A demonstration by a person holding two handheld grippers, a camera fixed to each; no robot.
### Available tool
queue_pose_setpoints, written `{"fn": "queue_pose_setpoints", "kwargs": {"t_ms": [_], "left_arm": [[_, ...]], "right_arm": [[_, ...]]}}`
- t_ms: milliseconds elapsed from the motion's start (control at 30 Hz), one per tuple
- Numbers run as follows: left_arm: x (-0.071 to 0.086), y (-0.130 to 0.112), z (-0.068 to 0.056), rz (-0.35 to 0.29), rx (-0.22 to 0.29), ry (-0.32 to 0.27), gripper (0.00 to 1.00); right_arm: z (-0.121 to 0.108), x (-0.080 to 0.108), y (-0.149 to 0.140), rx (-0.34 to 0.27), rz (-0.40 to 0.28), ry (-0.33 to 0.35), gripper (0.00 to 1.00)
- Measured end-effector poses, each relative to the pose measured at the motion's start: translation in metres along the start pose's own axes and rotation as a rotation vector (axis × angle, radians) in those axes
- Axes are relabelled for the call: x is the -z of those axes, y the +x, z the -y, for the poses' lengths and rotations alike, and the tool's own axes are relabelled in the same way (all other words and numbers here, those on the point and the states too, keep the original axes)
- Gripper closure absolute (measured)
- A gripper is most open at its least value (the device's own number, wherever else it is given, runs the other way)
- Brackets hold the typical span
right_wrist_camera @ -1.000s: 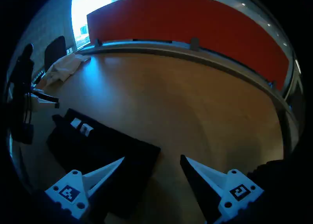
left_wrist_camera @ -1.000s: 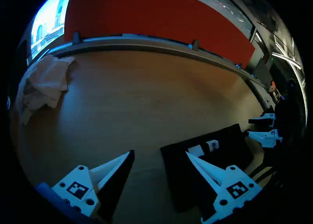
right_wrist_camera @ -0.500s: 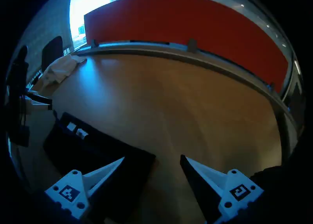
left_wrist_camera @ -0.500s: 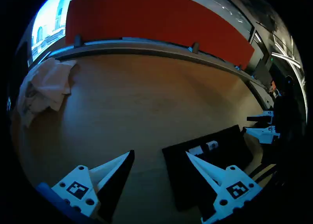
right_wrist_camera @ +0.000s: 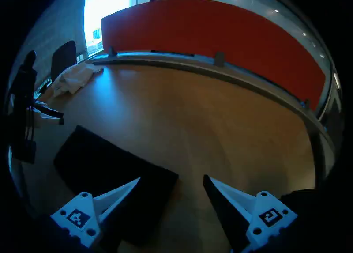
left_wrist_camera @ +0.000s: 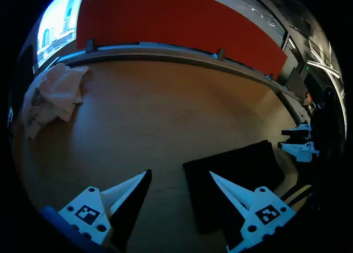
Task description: Fold towel
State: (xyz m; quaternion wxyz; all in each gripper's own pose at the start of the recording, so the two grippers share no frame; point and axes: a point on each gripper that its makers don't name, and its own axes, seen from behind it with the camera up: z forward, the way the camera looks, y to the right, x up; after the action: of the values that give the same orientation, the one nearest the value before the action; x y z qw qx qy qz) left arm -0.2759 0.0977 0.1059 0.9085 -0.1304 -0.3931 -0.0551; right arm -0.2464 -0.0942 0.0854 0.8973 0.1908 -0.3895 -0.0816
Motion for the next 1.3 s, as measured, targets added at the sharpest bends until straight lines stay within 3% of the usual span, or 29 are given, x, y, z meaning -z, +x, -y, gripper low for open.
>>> {"fn": "queue_pose_setpoints", "kwargs": {"t_ms": [533,800,1300], "left_arm": [[0.03,-0.031,-0.003,0.008,0.0,0.021,0.14],[0.047,-0.048,-0.003,0.004,-0.006,0.046,0.14],[0.097,-0.081,0.022,-0.033,0.02,0.167,0.14]], "right_arm": [[0.019,0.038,-0.031,-0.005,0.0,0.024,0.0],[0.023,0.047,-0.04,0.0,0.001,0.039,0.0],[0.045,0.056,-0.063,0.128,0.03,0.148,0.0]]}}
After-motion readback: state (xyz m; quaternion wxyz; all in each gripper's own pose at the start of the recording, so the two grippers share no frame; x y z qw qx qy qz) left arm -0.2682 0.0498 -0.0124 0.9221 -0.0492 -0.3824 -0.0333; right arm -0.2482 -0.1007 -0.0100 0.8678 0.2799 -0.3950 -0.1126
